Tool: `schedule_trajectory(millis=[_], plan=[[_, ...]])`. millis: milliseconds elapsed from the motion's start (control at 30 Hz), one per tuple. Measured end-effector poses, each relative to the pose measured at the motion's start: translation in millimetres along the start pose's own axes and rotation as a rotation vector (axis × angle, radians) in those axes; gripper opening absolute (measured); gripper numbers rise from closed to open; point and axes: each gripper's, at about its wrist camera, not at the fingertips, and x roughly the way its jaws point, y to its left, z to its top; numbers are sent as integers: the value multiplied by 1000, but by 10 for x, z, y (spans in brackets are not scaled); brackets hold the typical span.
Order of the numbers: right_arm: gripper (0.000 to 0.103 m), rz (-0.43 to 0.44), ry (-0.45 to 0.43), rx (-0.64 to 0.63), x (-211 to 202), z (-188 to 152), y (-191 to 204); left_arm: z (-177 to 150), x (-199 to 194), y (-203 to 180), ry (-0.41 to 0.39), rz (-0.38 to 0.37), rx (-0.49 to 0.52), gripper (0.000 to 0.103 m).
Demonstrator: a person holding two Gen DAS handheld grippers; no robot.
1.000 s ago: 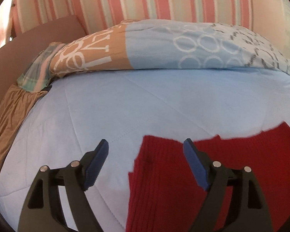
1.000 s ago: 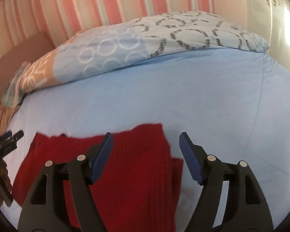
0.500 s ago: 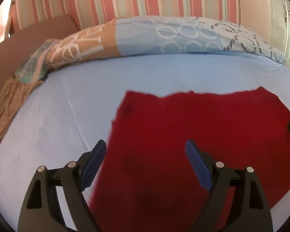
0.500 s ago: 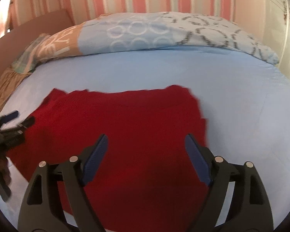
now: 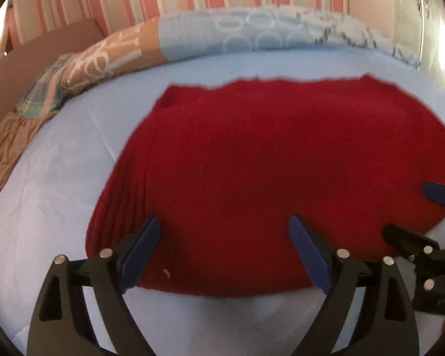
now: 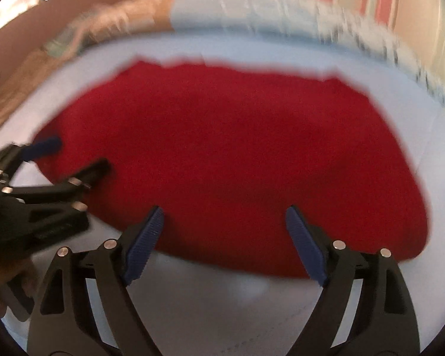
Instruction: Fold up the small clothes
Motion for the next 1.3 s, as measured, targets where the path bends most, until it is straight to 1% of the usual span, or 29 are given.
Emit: schedule_trajectory(millis=[33,100,133,200,233,267,300,367,400,433,500,533,567,600,667,700,733,767,800,833,900,967,1000,1033,1100,1133,1200,1233,1300], plan=[[89,-1,1,-3,9,-2,6,-19,9,1,-2,9,10,96],[89,-6,6,-4,-16,40,22,-7,-4,-24,-1,27,23,96],[89,3,-4,7,-80,76,3,-5,-40,-10,-8,27,14,95],[89,-20,-53,29,-239,104,-63,12,-160,61,-36,19,-16,95],[90,-35,-81,43,-333,106,-139,13,-249,132,-62,26,-35,95],[92,-49,-86,56,-362,93,-223,2,-279,184,-68,44,-42,95],[93,-58,-78,64,-352,55,-266,3,-260,236,-62,58,-47,95],[93,-60,8,101,-157,-37,-447,-46,-72,298,17,62,-41,96],[94,-36,29,121,-86,-83,-506,-75,0,311,43,48,-39,97],[95,-12,22,132,-76,-93,-539,-82,13,319,35,45,-36,98],[95,2,18,127,-141,-28,-518,-51,-22,317,23,42,-33,97],[95,35,-11,149,-225,38,-537,-1,-101,340,-4,27,-51,97],[95,42,-36,163,-287,104,-563,55,-162,358,-28,19,-65,97],[96,35,-58,168,-335,196,-581,123,-204,372,-45,12,-77,97],[98,27,-85,177,-344,448,-632,394,-288,363,-91,-14,-99,97],[98,21,-82,185,-308,559,-656,492,-285,342,-95,-22,-103,97],[98,12,-79,191,-235,712,-681,646,-223,312,-78,-38,-115,97],[98,10,-78,195,-177,791,-708,739,-170,286,-72,-37,-121,97],[98,8,-70,200,-106,863,-729,825,-101,250,-71,-26,-116,97],[98,12,-51,219,8,939,-771,913,36,192,-53,-2,-98,97],[98,15,-27,241,101,947,-816,955,219,145,-24,-2,-87,97],[99,-13,9,252,235,925,-871,926,521,92,57,21,-55,98],[100,-22,45,240,358,905,-881,895,626,96,72,30,-43,100],[100,-28,57,222,411,888,-869,845,701,98,63,38,-26,102],[100,-53,54,169,453,875,-828,827,708,116,50,38,-34,102],[100,-41,50,165,419,898,-837,834,679,119,49,38,-43,102],[100,7,19,180,283,928,-929,847,600,160,45,14,-82,101],[100,1,-14,193,159,930,-1037,877,511,191,31,-19,-118,101],[100,-10,-41,226,32,908,-1270,946,354,145,-7,-56,-134,101]])
